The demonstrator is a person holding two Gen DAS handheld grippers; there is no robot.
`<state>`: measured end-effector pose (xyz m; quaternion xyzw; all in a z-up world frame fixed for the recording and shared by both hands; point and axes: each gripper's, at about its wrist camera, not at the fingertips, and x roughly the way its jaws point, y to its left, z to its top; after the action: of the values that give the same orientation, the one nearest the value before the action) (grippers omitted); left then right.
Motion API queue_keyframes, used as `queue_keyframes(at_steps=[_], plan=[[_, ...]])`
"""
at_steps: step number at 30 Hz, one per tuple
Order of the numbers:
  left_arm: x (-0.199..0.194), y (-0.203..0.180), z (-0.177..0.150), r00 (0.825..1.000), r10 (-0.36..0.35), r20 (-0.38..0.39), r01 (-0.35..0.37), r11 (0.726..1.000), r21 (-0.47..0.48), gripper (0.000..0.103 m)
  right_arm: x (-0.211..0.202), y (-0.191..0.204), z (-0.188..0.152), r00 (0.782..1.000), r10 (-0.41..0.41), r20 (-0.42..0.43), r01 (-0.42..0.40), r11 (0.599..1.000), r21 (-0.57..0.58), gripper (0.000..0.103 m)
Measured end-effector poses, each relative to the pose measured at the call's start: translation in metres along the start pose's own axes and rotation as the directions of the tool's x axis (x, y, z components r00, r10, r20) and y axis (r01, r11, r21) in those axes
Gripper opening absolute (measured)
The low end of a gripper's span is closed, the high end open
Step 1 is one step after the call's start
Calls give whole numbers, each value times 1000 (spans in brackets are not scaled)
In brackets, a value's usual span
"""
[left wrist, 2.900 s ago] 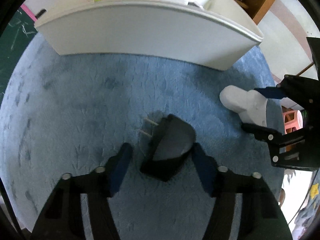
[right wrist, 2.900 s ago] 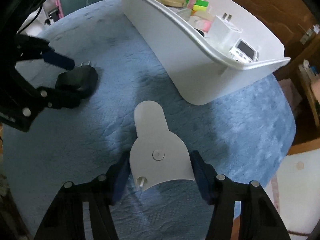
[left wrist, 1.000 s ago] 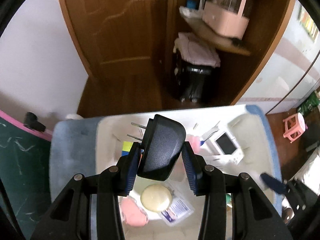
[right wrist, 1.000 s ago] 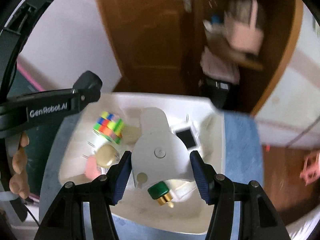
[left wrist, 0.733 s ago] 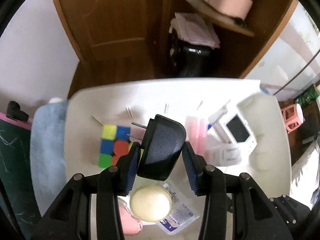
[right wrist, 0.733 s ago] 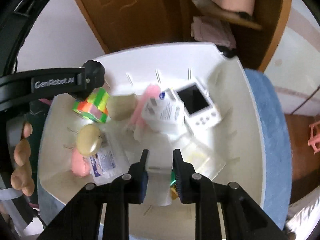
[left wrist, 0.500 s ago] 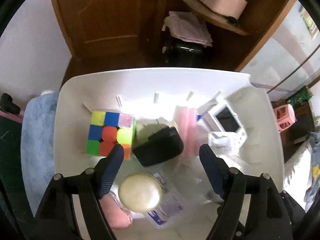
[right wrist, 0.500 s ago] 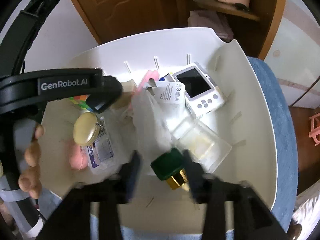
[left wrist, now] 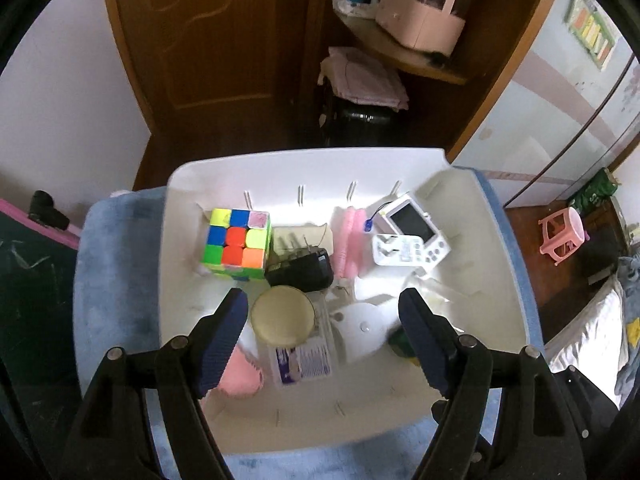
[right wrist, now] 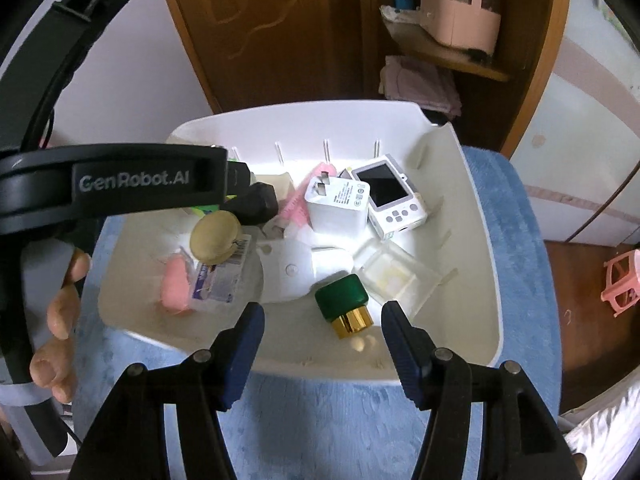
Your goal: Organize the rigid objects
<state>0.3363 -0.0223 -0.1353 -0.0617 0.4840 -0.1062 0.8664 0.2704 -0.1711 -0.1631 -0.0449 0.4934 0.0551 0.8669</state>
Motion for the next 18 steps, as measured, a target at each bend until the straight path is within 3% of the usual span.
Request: queue_keyframes(at_steps=[6,14,18], plan=[[-53,-10,-14,998,40,54,-40,999,-2,81,-41,0,-6,999,15,29,-15,1000,5,62],[-127,-20,-57,990,102,95,-97,994,-53,81,-110,2,-29,997,16,71,-14,1000,-22,62],[-162,-27,-85,986,122,115,-114,990,-79,81,-149,0,-48,995,28,92,-24,999,-40,69]])
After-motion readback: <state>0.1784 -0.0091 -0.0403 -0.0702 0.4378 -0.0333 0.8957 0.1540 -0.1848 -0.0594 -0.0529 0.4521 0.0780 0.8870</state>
